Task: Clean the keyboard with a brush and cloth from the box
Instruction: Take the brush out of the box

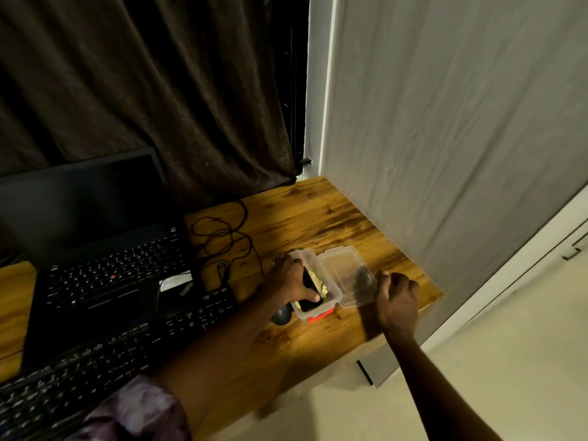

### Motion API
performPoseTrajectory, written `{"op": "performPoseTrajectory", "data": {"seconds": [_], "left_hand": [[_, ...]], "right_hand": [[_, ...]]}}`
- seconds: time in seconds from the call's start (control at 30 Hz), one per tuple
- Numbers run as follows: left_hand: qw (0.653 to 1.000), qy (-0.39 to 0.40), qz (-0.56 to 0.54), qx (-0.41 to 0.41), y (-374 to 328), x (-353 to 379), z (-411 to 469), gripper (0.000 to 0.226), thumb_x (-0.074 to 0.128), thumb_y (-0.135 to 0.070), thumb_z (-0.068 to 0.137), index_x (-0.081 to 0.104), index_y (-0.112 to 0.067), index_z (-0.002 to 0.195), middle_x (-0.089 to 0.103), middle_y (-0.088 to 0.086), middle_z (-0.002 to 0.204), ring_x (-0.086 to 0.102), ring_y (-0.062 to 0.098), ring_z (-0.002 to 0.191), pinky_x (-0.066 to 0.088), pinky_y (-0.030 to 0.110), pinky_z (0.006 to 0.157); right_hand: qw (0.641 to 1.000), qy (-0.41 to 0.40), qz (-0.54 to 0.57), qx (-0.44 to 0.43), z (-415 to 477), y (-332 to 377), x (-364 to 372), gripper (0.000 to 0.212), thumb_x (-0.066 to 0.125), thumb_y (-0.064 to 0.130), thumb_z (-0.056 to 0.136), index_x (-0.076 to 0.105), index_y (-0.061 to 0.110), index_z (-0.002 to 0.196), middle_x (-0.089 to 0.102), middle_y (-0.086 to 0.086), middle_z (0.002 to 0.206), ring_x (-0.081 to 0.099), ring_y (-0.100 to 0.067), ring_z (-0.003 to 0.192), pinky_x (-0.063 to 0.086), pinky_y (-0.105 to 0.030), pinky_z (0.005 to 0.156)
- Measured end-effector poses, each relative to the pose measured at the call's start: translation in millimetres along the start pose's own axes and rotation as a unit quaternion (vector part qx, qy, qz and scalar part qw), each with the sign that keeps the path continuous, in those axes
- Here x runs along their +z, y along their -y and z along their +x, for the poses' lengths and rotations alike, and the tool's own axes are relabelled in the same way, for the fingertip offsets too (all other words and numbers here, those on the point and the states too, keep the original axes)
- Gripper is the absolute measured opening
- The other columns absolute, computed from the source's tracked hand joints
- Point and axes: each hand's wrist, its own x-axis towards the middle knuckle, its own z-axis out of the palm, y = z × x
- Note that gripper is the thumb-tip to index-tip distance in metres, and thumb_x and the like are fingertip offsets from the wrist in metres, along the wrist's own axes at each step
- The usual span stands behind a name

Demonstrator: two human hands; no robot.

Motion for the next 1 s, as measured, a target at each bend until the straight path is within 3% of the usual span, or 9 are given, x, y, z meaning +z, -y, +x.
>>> {"op": "performPoseTrajectory", "data": {"seconds": [0.17,0.43,0.6,0.77,0.87,1.0], "left_hand": [[0.999,-0.001,-0.042,-0.008,0,-1,1,0.106,0.086,-0.061,0.057,0.043,-0.013,0.142,0.050,0.010,0.141,0.044,0.029,0.131,0.044,0.040,0.102],[0.995,-0.049,-0.087,0.019,0,-1,-6,0.095,0.090,-0.053,0.052,0.051,-0.015,0.129,0.052,0.005,0.131,0.048,0.027,0.122,0.042,0.047,0.101],[0.982,-0.065,-0.175,0.029,2,0,-18,0.077,0.093,-0.036,0.051,0.045,-0.028,0.111,0.055,-0.003,0.114,0.054,0.020,0.104,0.052,0.041,0.083],[0.944,-0.119,-0.305,0.026,8,-9,-30,0.062,0.090,-0.024,0.060,0.048,-0.030,0.104,0.058,-0.004,0.107,0.060,0.016,0.095,0.053,0.031,0.070],[0.907,-0.144,-0.395,0.017,13,-24,-38,0.059,0.090,-0.021,0.063,0.054,-0.030,0.109,0.062,-0.009,0.108,0.063,0.011,0.094,0.051,0.021,0.068],[0.874,-0.169,-0.455,0.007,25,-35,-48,0.061,0.089,-0.020,0.068,0.058,-0.032,0.118,0.063,-0.016,0.108,0.063,0.007,0.098,0.049,0.012,0.070]], "right_hand": [[0.998,-0.005,0.008,-0.068,-3,9,3,0.044,0.044,0.046,0.103,0.054,0.009,0.125,0.049,-0.016,0.132,0.053,-0.037,0.115,0.049,-0.046,0.092],[0.984,0.003,0.035,-0.175,-13,33,14,0.055,0.037,0.054,0.097,0.053,0.012,0.129,0.050,-0.010,0.132,0.052,-0.026,0.117,0.054,-0.045,0.090],[0.974,0.028,0.065,-0.214,-21,47,23,0.046,0.042,0.046,0.098,0.054,0.014,0.129,0.049,-0.007,0.133,0.052,-0.021,0.117,0.054,-0.048,0.090],[0.963,0.041,0.087,-0.251,-26,60,32,0.043,0.047,0.039,0.096,0.056,0.012,0.127,0.051,-0.006,0.130,0.053,-0.023,0.117,0.052,-0.044,0.093],[0.951,0.062,0.130,-0.274,-30,76,36,0.038,0.049,0.038,0.094,0.062,0.012,0.119,0.061,0.000,0.115,0.058,-0.018,0.108,0.050,-0.034,0.088],[0.933,0.217,0.238,-0.163,-37,99,52,0.023,0.056,0.028,0.100,0.065,0.018,0.119,0.070,0.007,0.109,0.067,-0.008,0.102,0.056,-0.030,0.083]]}}
